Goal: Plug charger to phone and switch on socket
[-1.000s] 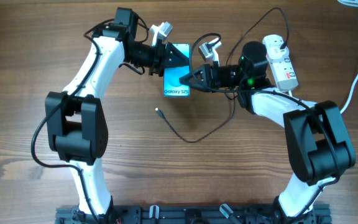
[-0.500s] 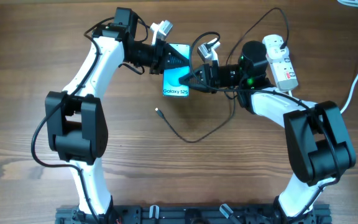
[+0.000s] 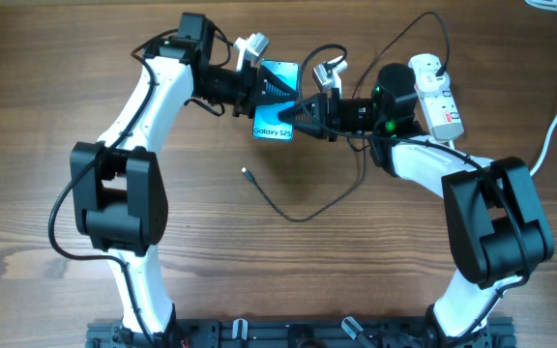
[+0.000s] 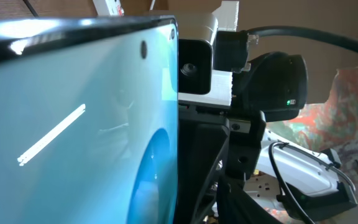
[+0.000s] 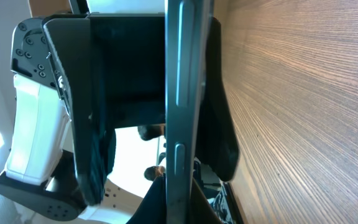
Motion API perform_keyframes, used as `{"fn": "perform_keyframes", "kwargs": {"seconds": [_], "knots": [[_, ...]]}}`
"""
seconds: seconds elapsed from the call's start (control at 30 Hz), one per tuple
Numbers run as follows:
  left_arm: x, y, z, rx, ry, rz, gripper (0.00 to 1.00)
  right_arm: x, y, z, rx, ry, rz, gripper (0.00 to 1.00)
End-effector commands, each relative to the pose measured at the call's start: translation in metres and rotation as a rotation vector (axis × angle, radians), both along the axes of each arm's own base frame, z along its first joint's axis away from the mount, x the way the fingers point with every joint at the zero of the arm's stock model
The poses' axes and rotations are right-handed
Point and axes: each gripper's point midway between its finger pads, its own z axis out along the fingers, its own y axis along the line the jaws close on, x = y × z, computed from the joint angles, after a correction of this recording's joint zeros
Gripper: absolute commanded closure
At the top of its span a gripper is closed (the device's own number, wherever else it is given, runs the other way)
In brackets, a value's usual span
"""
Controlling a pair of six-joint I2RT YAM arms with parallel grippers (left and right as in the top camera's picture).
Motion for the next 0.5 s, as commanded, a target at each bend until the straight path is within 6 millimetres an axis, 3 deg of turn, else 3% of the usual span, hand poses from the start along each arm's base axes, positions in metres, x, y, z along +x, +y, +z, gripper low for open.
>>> {"fn": "perform_keyframes", "kwargs": {"seconds": [0.0,0.2,0.47], "knots": [[0.001,0.011,0.029,-0.1,-0.012,0.014,0.61,0.001,-0.004,0.0,0.002,0.012,0.01,0.96],[0.001,0.011,0.03,-0.104,-0.011,0.012,0.7,-0.009,-0.004,0.001,0.009,0.001,0.072,0.96],[-0.002,0.008,0.039,-0.156,-0.009,-0.005,0.72,-0.018,-0.003,0.002,0.015,-0.011,0.119,0.95]]}}
